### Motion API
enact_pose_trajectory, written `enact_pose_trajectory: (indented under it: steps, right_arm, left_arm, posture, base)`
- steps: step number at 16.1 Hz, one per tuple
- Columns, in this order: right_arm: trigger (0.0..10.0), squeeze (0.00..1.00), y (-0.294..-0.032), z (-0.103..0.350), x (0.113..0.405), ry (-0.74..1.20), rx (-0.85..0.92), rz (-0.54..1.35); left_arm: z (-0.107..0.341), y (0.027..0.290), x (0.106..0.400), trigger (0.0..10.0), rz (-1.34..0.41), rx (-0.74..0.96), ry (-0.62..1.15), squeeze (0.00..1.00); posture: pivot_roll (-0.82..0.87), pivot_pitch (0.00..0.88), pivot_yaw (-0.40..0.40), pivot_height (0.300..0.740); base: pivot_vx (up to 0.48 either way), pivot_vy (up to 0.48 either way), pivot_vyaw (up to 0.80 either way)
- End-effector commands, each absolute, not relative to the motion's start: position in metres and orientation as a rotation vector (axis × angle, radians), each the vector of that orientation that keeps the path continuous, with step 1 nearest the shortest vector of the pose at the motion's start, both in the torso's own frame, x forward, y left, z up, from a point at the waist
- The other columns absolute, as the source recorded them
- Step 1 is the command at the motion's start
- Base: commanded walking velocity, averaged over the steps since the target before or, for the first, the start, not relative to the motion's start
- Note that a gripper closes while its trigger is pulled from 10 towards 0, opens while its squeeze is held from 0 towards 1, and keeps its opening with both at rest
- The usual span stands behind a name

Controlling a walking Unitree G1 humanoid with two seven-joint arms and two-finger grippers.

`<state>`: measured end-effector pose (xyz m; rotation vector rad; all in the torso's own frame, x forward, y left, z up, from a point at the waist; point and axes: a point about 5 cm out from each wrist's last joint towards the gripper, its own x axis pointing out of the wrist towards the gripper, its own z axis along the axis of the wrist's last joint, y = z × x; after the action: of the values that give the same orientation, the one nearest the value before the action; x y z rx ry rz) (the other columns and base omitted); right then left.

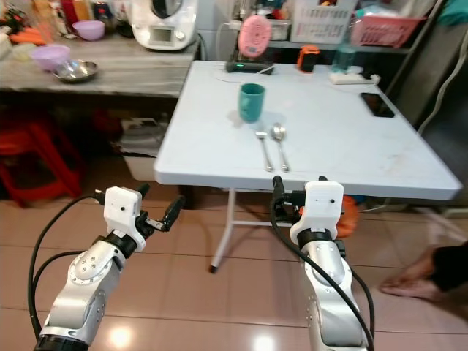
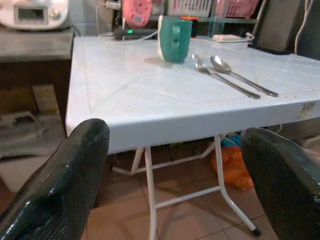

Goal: Setting the table

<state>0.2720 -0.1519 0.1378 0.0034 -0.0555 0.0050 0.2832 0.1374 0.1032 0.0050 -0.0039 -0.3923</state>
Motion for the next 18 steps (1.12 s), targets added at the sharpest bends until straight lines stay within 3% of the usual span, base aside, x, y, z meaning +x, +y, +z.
enact_pose_trajectory:
  steps: [1,9,18]
  right_arm:
    - [10.0,0.00,-0.1502,0.1414,0.2735,-0.069,0.005,0.016]
    - [10.0,0.00,-0.1506,0.1401,0.2729,-0.064,0.009,0.010]
    - [10.0,0.00,-0.1500,0.1407,0.2726,-0.065,0.010,0.012]
  left_arm:
    - [0.1050,0.1407,0.2835,10.0,-0.383,0.021,-0.007,0.00]
    - [0.1071,0.1411,0.2813,10.0,-0.425,-0.024,-0.023,0.00]
    - [0.1077,0.1387,0.2794,10.0,-0.449,-0.038,-0.027,0.00]
  posture:
    - [-0.01,0.016,-0.036,0.740]
    - [-0.01,0.020,-0.036,0.740]
    - [-0.01,0.026,-0.034,0.740]
  base:
    - [0.000,0.000,0.00]
    - [0.000,0.000,0.00]
    - [0.338,0.000,0.00]
